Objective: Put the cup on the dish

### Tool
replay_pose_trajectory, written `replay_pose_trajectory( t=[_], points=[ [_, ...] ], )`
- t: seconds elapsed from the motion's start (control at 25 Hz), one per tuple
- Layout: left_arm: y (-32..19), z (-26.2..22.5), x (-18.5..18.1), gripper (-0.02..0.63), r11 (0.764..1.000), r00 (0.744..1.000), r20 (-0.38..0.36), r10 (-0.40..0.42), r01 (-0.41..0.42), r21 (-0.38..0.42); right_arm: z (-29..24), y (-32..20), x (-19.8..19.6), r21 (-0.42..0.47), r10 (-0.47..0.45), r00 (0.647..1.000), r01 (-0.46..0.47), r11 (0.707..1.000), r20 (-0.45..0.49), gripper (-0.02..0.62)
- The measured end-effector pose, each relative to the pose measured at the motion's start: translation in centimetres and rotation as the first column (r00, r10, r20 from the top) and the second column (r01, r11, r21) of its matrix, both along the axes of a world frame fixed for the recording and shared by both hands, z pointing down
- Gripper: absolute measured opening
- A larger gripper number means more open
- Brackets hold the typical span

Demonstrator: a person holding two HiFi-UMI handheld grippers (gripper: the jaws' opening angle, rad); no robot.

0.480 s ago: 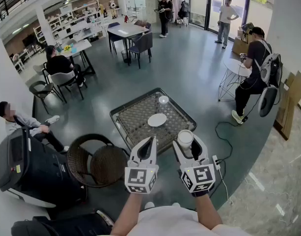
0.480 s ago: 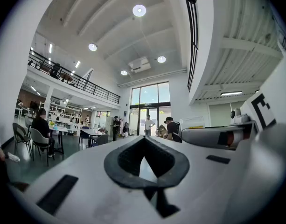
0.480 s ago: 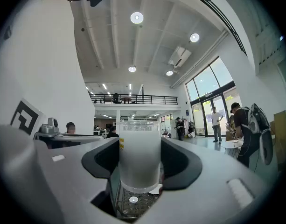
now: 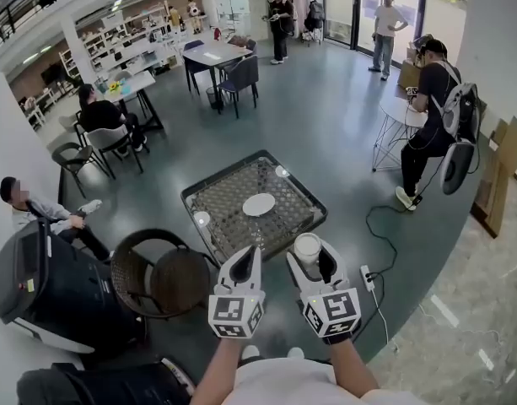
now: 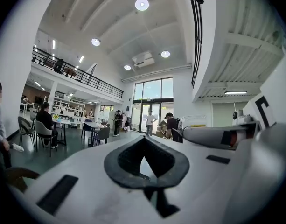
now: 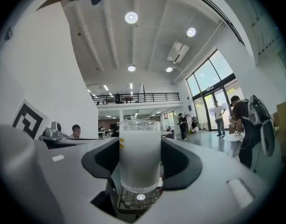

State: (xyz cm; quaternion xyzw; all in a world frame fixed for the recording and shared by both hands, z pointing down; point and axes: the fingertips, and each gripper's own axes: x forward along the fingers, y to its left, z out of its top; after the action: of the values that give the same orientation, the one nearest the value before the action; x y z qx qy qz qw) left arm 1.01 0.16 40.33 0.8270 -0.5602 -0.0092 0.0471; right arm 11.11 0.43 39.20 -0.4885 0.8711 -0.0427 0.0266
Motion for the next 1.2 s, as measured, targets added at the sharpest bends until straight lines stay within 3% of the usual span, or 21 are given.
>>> replay_pose_trajectory(
  t=[0.16,0.48,0.68,0.84,1.08,1.2],
  points=[
    [1.6,0.8,0.9,0.003,0.999,0.999,-0.013,-0.046,0.046,0.012,0.7,1.2,1.0,-0.005,-0.019,0.999,0.020,1.000,0.028,0.256],
    [1.9,3.9,-1.9,0.003,0.990,0.990,0.034,-0.134,0.136,-0.041,4.9,0.9,-0.5,-0.098,-0.055,0.995,0.063,0.993,0.081,0.256],
    [-3.5,5.2,-3.3,0.003,0.990,0.991,0.042,-0.131,0.133,-0.047,5.3,-3.3,-2.9,-0.084,-0.057,0.996,0.064,0.994,0.075,0.256],
    [-8.3,4.2,-4.8,0.003,0.995,0.995,0.035,-0.096,0.097,-0.011,3.4,-7.7,-5.0,-0.023,-0.029,0.997,0.031,0.999,0.071,0.256],
    [-16.9,1.2,-10.6,0.003,0.993,0.993,-0.066,-0.100,0.103,0.050,1.2,-15.8,-10.4,0.028,0.013,0.998,-0.015,1.000,0.056,0.256],
    [-19.3,0.8,-12.9,0.003,0.992,0.995,-0.052,-0.090,0.095,0.088,0.7,-18.2,-12.9,0.066,0.025,0.998,-0.029,0.997,0.059,0.256]
  ],
)
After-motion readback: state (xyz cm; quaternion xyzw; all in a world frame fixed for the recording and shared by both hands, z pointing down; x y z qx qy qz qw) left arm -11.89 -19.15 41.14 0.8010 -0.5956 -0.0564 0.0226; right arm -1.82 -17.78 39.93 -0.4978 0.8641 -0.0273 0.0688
